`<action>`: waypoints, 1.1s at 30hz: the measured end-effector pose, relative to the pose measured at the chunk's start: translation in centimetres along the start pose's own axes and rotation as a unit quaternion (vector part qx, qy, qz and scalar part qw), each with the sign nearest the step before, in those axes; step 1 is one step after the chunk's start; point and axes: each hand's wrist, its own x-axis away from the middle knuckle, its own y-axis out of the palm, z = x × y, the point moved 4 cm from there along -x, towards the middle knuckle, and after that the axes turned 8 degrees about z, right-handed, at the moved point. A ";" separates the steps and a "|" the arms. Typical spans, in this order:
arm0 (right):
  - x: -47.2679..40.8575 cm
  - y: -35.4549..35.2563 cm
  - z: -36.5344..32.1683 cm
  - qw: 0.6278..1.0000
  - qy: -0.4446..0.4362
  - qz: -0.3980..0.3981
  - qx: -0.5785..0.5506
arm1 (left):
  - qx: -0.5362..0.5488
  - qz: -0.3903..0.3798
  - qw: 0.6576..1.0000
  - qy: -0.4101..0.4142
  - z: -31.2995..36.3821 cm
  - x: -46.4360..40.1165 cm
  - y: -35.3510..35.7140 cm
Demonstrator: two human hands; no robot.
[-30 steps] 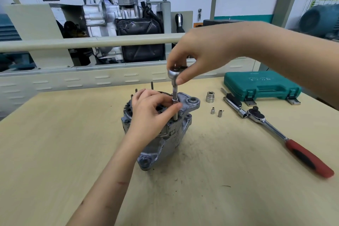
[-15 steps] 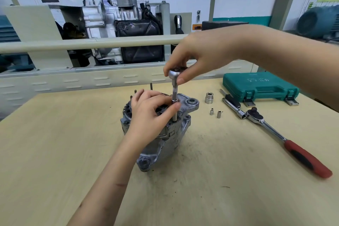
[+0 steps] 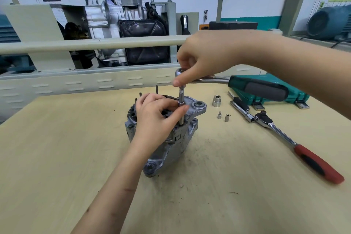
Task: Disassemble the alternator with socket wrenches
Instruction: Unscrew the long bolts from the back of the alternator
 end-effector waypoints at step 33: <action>1.0 -0.4 -0.6 0.996 -0.082 -0.034 -0.021 | 0.003 -0.004 1.000 -0.030 0.2 -0.1 0.1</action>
